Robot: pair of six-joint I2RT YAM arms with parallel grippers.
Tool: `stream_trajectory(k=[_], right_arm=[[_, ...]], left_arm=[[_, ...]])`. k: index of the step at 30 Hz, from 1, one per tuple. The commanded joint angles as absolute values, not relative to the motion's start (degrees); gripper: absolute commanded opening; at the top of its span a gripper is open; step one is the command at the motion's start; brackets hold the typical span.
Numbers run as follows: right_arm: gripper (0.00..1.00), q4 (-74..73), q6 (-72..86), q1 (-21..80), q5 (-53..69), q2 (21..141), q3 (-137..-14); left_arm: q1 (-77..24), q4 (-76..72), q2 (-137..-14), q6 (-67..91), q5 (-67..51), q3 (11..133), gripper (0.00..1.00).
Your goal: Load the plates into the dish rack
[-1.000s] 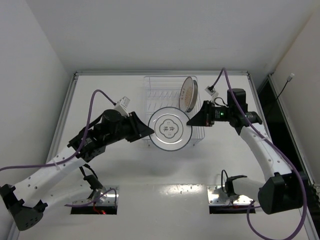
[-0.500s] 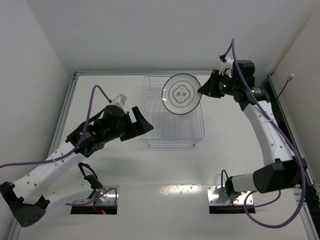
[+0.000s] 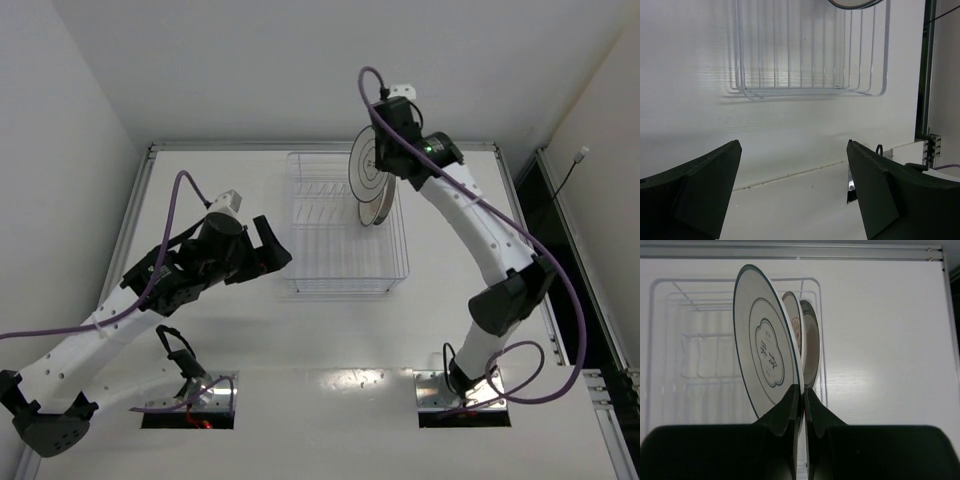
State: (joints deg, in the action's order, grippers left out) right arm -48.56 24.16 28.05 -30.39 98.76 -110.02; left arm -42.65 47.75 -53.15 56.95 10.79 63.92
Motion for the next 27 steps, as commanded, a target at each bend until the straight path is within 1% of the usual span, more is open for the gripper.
stream_trajectory(k=[1, 2, 5, 15, 22, 27], right_arm=[[0.00, -50.10, 22.76, 30.84, -46.04, 101.95, -112.85], [0.00, -50.10, 22.76, 31.63, -48.58, 103.26, -112.85], [0.00, -50.10, 22.24, 32.17, -51.23, 105.02, -113.37], [0.00, -45.89, 19.95, 33.22, -52.91, 111.44, -112.50], [0.00, -45.88, 18.90, 34.45, -54.66, 119.08, -118.11], [0.00, -49.48, 20.21, 35.60, -54.05, 124.18, -123.30]], left_arm=[[-42.19, 48.96, -52.91, 54.76, 12.91, 66.97, 0.85], [-42.19, 49.48, -52.91, 54.76, 12.92, 66.97, 0.85], [-42.19, 50.01, -52.91, 54.23, 13.45, 68.28, 0.86], [-42.19, 51.77, -53.44, 53.70, 13.45, 69.96, 0.86], [-42.19, 52.29, -54.05, 53.70, 13.97, 70.49, 0.86], [-42.19, 52.82, -57.56, 53.70, 13.45, 75.40, 0.86]])
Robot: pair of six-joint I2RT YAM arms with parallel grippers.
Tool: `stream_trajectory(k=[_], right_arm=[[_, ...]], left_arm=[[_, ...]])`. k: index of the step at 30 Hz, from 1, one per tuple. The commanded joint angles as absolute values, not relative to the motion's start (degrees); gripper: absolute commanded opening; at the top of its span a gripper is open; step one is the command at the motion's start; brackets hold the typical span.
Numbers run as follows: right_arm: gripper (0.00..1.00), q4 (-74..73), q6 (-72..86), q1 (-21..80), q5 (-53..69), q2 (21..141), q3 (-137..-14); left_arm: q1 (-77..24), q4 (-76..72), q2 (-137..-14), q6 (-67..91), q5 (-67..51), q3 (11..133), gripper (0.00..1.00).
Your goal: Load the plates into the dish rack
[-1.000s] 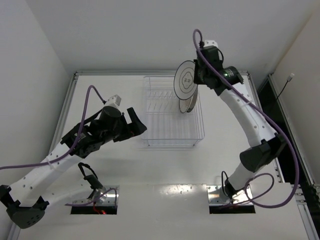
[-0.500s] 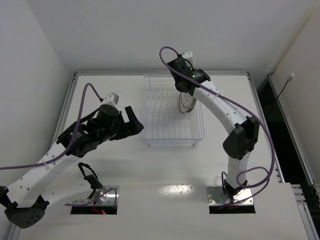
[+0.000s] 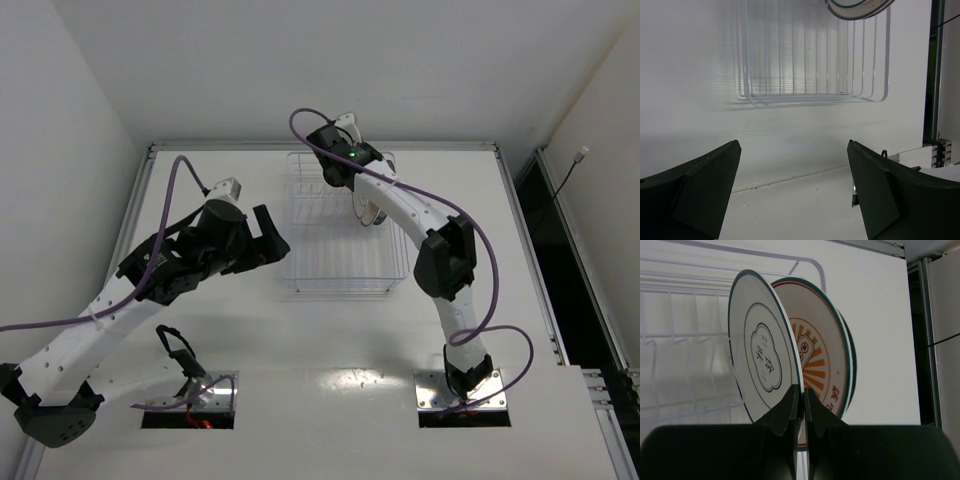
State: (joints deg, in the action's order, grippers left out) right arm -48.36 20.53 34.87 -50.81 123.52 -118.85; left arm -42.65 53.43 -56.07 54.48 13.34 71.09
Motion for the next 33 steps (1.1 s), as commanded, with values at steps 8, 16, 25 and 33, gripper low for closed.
stream_trajectory(k=[8, 16, 25, 33], right_arm=[[0.07, -56.15, 24.24, 35.07, -49.14, 126.22, -128.32], [0.35, -61.43, 26.63, 34.54, -39.05, 117.87, -129.10], [1.00, -62.76, 24.88, 31.99, -17.77, 93.28, -114.63], [1.00, -55.27, 24.79, 31.29, -18.36, 67.86, -88.69]], left_arm=[[-41.14, 55.63, -67.05, 51.95, 12.92, 83.66, 0.87], [-36.57, 50.30, -74.62, 48.79, 11.87, 85.78, 0.87], [-29.71, 32.18, -84.54, 41.84, -4.55, 86.92, 0.99], [-25.75, 26.36, -91.05, 39.29, -19.33, 92.28, 0.99]])
